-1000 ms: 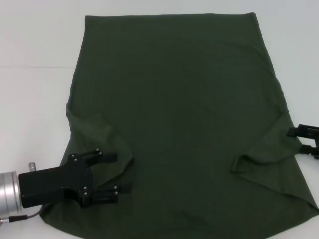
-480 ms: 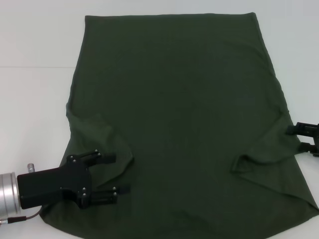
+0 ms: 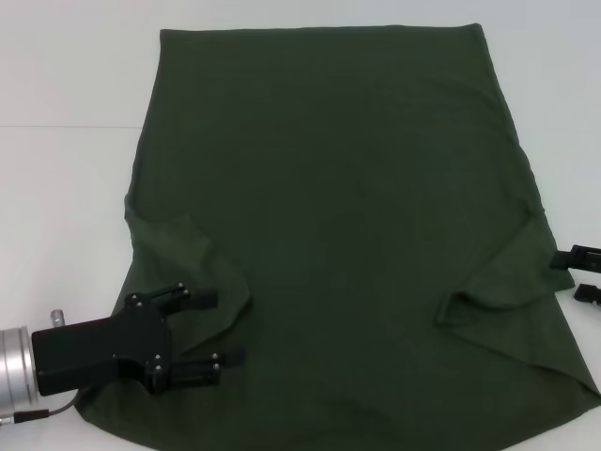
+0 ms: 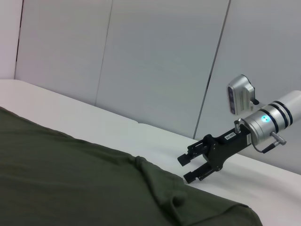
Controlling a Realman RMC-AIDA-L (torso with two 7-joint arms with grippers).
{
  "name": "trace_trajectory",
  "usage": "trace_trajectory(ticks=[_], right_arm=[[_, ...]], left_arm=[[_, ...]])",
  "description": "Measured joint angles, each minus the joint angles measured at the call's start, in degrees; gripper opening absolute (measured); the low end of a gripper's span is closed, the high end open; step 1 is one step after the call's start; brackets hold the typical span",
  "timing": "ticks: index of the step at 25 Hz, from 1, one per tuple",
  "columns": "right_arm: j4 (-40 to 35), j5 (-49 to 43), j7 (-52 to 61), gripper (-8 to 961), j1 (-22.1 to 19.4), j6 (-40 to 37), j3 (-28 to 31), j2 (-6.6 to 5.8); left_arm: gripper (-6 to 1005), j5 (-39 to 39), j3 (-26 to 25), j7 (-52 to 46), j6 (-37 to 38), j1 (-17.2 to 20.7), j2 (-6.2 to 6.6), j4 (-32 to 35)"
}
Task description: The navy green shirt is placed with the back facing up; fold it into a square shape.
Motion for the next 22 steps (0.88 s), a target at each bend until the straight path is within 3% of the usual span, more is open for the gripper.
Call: trace_trajectory(ticks=[22], right_arm=[[-0.08,0.00,0.04,782,1.33,0.61,-0.38,0.62]], left_arm=[[877,-0.09,-0.02,0.00,-0.05,-0.11,0.01,0.00]])
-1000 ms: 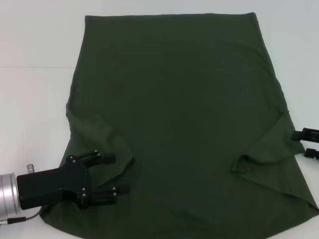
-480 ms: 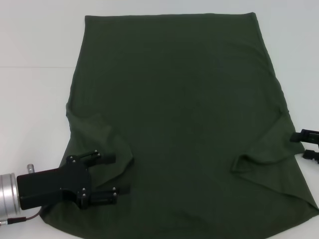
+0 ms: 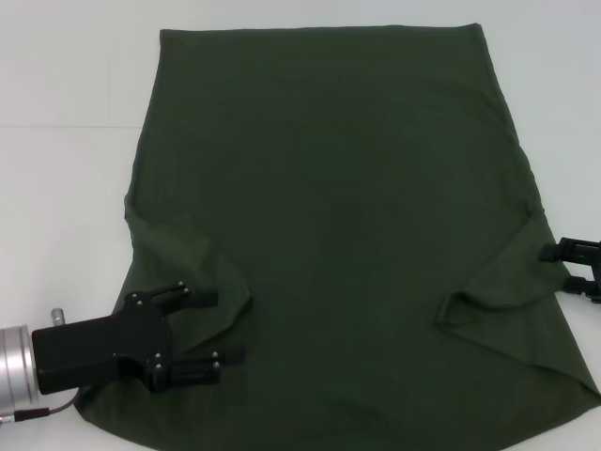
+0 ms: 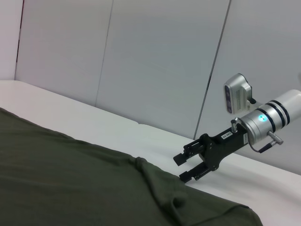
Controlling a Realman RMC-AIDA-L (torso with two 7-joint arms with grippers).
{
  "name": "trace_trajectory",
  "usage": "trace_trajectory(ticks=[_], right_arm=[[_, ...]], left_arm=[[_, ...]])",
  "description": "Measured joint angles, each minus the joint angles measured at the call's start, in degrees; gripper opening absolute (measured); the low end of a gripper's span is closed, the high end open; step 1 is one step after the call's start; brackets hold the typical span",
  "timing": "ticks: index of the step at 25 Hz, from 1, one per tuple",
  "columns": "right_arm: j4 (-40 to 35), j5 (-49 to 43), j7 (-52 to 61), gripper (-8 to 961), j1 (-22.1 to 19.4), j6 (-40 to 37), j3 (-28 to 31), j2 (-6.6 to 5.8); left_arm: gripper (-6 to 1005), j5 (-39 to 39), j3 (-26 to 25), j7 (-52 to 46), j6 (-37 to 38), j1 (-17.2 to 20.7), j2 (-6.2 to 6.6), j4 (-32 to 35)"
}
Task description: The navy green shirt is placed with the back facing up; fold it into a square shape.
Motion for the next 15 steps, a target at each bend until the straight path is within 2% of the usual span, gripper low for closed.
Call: trace_trajectory(ticks=[15], right_arm=[[0.04,0.00,-0.17,782,1.31,0.20,-0.19,0.55]], left_arm=[[876,0.00,0.00,0.00,-0.43,-0.25,0.06,0.00]])
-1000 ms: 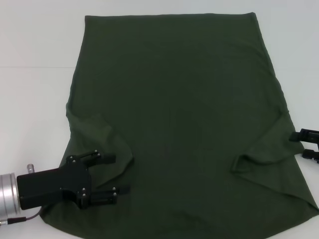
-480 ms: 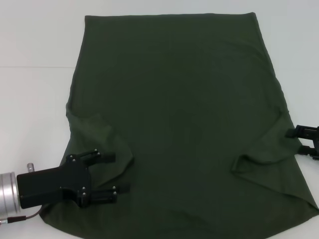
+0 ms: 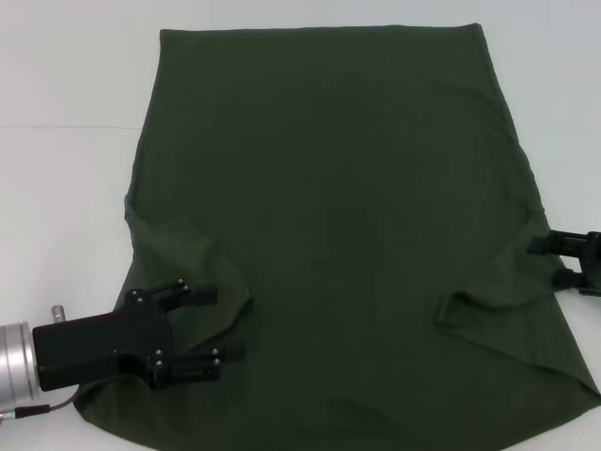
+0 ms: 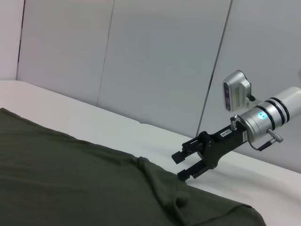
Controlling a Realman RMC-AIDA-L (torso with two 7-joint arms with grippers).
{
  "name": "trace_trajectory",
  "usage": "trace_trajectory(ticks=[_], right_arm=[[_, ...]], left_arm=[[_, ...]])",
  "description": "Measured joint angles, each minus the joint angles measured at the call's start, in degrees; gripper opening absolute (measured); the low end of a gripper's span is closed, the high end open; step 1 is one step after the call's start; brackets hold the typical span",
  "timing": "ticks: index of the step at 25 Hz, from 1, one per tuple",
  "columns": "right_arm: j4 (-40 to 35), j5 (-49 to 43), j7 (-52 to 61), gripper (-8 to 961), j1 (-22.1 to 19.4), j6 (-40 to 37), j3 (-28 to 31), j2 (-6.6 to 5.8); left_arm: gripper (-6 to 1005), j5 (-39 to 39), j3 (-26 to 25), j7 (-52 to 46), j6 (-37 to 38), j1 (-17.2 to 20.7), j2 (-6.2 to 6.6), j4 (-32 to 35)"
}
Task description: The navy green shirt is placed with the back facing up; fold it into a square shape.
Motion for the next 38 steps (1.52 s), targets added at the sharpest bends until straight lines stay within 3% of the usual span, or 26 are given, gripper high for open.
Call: trace_trajectory(ticks=[5,18,38], right_arm=[[-0.50,0.01,-0.58,781,0.92,0.29,-0.07,0.25],[-2.12,0.05,-0.06,781,1.00,3.98,0.12,-1.24],[-1.38,0.00,-0.24,780,1.36,7.24,-4.10,0.04]], left_arm=[[876,0.00,0.00,0.00,-0.01,-0.06,0.00,0.00],[877,-0.06,-0.98,0.00,0.01,0.22,0.00,0.00],[877,-0.09,-1.41,0.00,0.39,0.40,0.08,0.00]])
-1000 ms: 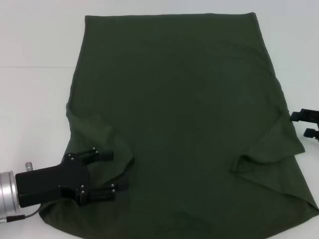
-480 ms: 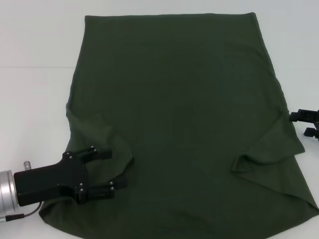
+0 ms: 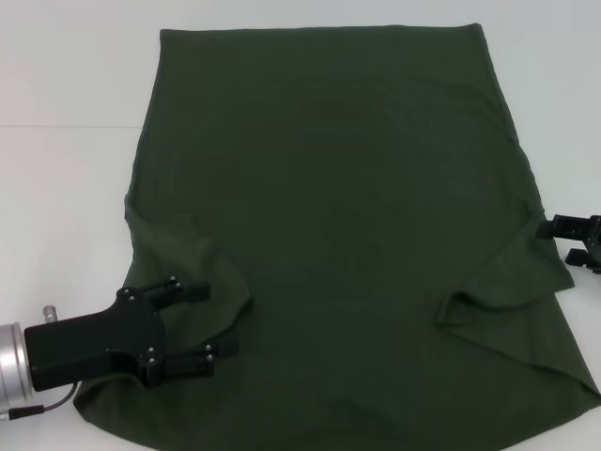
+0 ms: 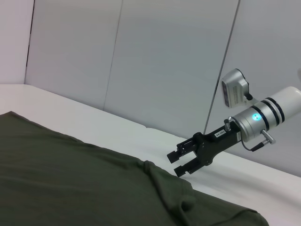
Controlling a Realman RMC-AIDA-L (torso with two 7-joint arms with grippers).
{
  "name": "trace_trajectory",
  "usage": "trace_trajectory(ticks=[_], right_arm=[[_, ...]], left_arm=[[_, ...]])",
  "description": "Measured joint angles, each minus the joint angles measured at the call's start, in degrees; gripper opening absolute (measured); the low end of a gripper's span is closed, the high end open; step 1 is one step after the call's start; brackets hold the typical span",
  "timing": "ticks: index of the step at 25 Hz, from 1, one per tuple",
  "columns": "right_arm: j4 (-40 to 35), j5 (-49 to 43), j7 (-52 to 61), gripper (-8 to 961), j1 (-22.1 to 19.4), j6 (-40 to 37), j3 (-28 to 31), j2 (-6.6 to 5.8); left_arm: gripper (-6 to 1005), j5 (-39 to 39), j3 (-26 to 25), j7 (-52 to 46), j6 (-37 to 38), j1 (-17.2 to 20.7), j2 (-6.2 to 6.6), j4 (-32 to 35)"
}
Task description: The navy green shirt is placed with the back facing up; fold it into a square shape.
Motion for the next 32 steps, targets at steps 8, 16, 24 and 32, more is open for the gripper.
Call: trace_trajectory(ticks=[8,16,24,32], right_arm=[[-0.02,0.05,0.10,779,-0.01,-0.50,-0.09,0.12],[-0.04,1.73,0.22,779,0.37,-3.18,0.52,0.03],[-0.04,6.28,-0.12,779,0.50,-6.35,0.72,-0.01],[-0.05,7.00,-0.24,778,-0.93,-13.95,0.71,0.47]], left_arm=[[877,0.00,-0.01,0.00,0.11,0.05,0.01,0.00],[877,0.01,0.00,0.00,0.13,0.06,-0.03,0.00],[877,0.01,0.00,0.00,0.13,0.05,-0.07,0.00],[876,0.01,-0.81,0.00,-0.17,0.03,-0.29,-0.22]])
